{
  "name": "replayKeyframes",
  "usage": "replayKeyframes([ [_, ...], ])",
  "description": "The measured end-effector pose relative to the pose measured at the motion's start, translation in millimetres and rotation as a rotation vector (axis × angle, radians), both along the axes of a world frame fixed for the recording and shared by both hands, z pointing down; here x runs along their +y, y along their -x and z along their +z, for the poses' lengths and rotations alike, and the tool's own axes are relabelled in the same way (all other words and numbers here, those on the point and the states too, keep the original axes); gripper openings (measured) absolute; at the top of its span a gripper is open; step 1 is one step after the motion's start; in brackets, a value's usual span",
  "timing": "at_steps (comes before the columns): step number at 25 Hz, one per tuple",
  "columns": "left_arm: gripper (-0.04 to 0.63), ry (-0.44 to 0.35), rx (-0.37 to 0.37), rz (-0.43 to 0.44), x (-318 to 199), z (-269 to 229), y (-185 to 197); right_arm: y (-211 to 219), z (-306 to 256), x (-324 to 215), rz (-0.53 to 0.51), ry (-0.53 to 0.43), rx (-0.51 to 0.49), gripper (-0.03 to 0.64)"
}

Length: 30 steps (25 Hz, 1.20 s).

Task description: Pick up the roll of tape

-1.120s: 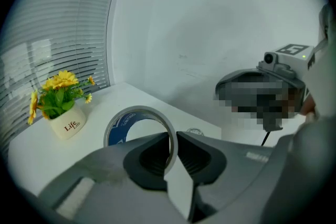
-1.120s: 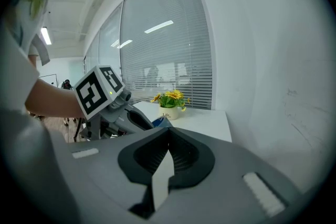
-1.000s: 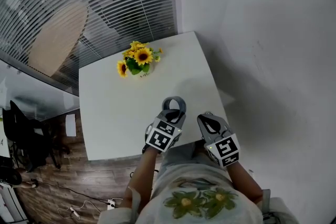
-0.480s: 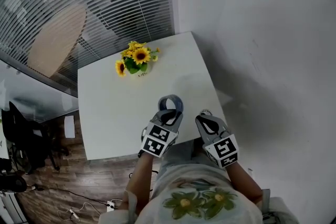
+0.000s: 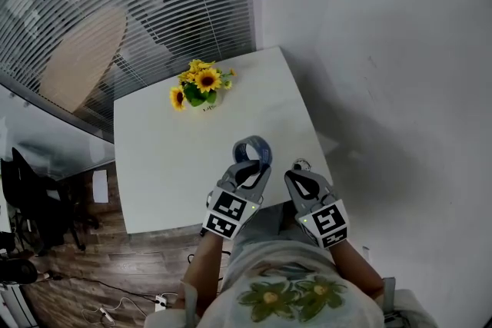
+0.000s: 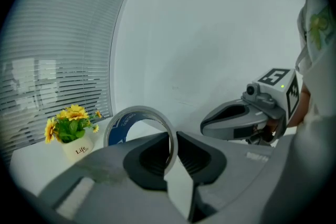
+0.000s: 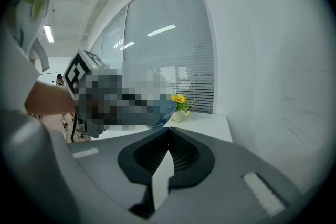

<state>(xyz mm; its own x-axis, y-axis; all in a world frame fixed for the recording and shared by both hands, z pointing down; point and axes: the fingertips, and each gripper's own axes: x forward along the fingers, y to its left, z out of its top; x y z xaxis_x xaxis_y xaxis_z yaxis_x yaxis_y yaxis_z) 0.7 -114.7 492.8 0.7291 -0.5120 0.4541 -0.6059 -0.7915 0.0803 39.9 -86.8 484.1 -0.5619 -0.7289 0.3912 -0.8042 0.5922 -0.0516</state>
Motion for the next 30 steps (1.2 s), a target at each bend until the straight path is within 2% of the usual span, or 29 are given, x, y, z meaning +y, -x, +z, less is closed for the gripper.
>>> replayKeyframes([
  [4, 0.052, -0.039, 0.049, -0.001, 5, -15, 1, 2, -9, 1, 0.014, -0.027, -0.012, 0.000],
  [11, 0.052, -0.068, 0.154, -0.020, 14, -41, 3, 3, -27, 8, 0.039, -0.081, -0.031, 0.000],
  [15, 0.052, -0.078, 0.190, -0.025, 17, -48, 3, 1, -30, 11, 0.049, -0.088, -0.032, 0.000],
  [30, 0.052, -0.119, 0.217, -0.041, 28, -62, 7, 10, -42, 21, 0.042, -0.107, -0.052, -0.002],
])
